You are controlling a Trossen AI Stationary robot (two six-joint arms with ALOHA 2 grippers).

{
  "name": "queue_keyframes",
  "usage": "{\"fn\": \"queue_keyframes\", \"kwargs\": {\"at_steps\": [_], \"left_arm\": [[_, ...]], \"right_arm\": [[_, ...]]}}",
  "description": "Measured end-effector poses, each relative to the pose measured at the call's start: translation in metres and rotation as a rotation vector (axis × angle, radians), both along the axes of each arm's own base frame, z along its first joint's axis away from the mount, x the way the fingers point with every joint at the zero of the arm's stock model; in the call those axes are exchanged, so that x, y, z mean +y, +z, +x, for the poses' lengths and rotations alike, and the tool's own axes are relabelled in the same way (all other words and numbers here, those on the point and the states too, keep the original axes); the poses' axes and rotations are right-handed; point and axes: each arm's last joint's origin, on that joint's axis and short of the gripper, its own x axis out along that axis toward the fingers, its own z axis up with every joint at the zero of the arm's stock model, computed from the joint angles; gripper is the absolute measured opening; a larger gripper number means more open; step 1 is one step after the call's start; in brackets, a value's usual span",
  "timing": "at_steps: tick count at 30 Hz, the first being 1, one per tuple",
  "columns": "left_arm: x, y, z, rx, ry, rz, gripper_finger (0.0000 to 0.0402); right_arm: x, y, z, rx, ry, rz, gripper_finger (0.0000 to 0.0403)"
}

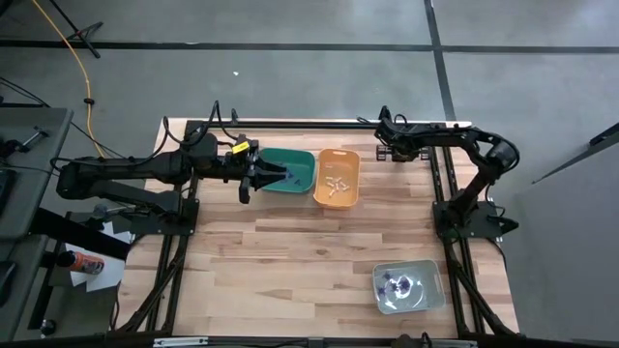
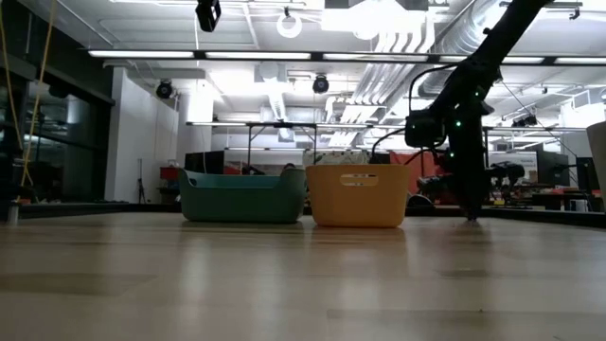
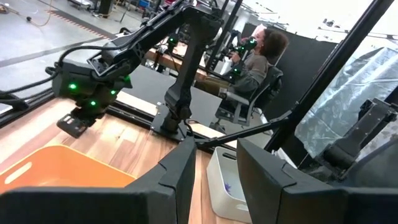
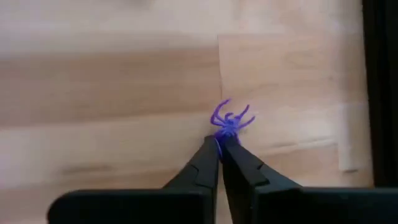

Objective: Sort Halloween decoration
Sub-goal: Put the violet spider toy into the gray bin

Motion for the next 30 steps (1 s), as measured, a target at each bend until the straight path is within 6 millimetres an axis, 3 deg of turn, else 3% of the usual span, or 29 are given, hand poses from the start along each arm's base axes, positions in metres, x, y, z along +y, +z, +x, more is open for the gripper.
{"fn": "queue_keyframes", "kwargs": {"at_steps": [3,8,16,19,23,30], "left_arm": [[0.000,0.000,0.000,0.000,0.000,0.000,0.0108],[0.000,0.000,0.000,0.000,-0.001,0.002,0.0108],[0.000,0.000,0.000,-0.002,-0.001,0.086,0.0108],[0.001,0.000,0.000,-0.006,0.008,0.122,0.0108],[0.001,0.002,0.000,-0.024,0.023,0.177,0.0108],[0.001,0.004,0.000,-0.047,0.026,0.222,0.0108]], "right_arm": [[0.012,0.014,0.001,-0.016,0.054,0.018,0.0013],[0.029,0.065,0.011,-0.207,0.235,-0.134,0.0005],[0.076,0.164,0.022,-0.797,0.727,-0.503,0.0001],[0.098,0.190,0.029,-0.959,0.955,-0.634,0.0001],[0.127,0.208,0.042,-1.120,1.147,-0.737,0.0001],[0.169,0.214,0.075,-1.328,1.323,-0.839,0.0000]]}}
